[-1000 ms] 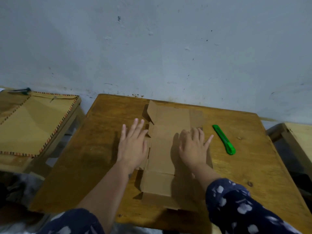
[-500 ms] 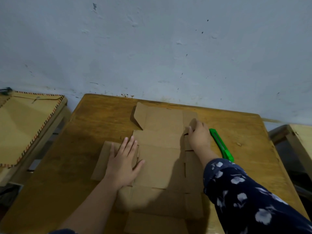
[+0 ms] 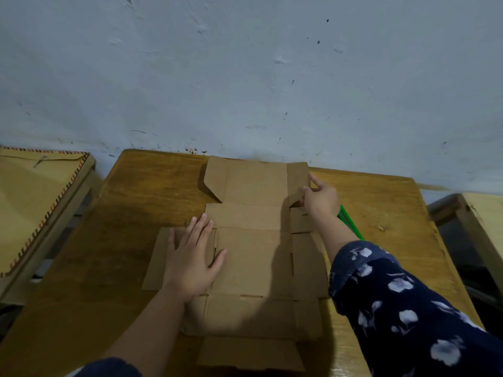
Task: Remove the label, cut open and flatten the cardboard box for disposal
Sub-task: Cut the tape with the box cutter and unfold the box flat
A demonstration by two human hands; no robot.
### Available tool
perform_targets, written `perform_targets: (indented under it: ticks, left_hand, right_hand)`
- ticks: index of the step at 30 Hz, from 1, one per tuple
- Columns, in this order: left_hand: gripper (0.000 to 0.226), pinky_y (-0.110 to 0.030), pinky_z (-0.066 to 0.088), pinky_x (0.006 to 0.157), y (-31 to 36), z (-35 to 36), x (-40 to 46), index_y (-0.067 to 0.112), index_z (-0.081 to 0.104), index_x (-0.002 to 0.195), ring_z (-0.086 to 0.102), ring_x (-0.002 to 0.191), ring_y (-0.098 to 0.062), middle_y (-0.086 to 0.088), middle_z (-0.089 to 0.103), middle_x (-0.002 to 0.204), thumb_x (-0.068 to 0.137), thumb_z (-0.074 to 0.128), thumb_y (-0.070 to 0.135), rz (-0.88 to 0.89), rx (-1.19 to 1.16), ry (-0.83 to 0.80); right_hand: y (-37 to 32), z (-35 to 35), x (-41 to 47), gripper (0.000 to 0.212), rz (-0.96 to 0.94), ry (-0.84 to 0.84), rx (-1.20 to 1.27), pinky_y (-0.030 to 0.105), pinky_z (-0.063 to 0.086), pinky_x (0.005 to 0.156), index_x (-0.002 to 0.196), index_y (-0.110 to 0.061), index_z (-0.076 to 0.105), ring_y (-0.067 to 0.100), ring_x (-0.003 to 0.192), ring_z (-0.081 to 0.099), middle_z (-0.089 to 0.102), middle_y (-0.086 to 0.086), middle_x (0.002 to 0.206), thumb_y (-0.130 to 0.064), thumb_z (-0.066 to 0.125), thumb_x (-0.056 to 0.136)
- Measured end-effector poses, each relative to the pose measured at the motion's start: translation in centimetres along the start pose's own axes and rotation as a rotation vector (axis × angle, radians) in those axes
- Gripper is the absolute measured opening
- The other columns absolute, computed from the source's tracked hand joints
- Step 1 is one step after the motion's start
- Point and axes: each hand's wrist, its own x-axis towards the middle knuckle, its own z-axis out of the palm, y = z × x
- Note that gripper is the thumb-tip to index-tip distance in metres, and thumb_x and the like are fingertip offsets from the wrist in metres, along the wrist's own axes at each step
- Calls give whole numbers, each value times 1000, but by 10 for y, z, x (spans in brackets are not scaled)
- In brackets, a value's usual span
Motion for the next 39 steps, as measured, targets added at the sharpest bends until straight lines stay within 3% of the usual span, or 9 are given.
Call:
perform_targets:
  ticks: [2,4,9,12,16,20,25,31,39]
  left_hand:
    - [76,-48,-4,118,1,0,-1,28,20,149,-3,146,-8,11,8,160,85,26,68,-3,0,9]
    - [75,-49,-3,118,2,0,-2,26,17,151,-4,146,-8,10,5,160,88,29,66,-15,16,9]
    - [82,-51,-8,115,3,2,-6,23,3,152,-10,146,-11,8,-7,159,83,4,68,-21,126,-5]
    - [81,-52,-6,116,6,3,-8,23,1,151,-11,145,-14,6,-12,158,83,-3,67,-36,146,-8]
    - [70,-52,-3,118,12,0,-11,22,-5,149,-14,146,-17,3,-19,156,93,6,60,-43,175,-45]
    - [69,-51,-3,118,14,-3,-18,21,2,152,-11,147,-16,2,-9,160,94,8,58,-58,156,-74]
    - [98,-49,-12,114,-6,-9,-40,17,-1,152,-11,146,-15,2,-5,160,76,3,79,-18,140,-85]
    - [107,-51,-19,111,-26,-18,-79,24,-1,152,-20,143,-10,8,-13,159,71,21,90,75,95,-125]
    - [111,-56,-15,112,-18,-13,-73,23,-13,150,-25,142,-14,5,-24,156,67,13,92,6,106,-166]
  right_hand:
    - [-1,-5,-5,40,-13,13,18,25,42,56,130,-35,54,6,56,55,62,-10,80,-22,58,92]
    - [1,-8,-8,40,12,4,138,30,51,61,129,-33,56,10,61,60,66,-7,87,-17,57,92]
    - [6,-18,-15,43,48,-2,382,39,59,80,130,-23,56,13,71,65,57,-15,72,-3,56,92]
    - [11,-23,-22,44,41,-4,442,37,59,79,131,-20,55,12,71,65,61,-10,77,-2,57,91]
    - [20,-29,-32,45,65,-33,489,33,58,75,131,-20,54,13,75,65,65,-2,92,-1,57,91]
    - [29,-30,-41,46,56,-37,517,29,57,72,132,-21,53,14,78,65,65,3,107,-1,56,91]
    - [30,-26,-48,44,31,19,499,36,59,79,129,-21,57,17,80,67,66,-2,101,-3,60,89]
    - [41,-21,-54,44,78,29,502,39,58,81,130,-23,55,14,77,66,65,-6,85,-4,58,91]
    - [25,-22,-56,47,119,-23,613,29,57,71,133,-21,52,19,85,67,66,5,105,0,53,92]
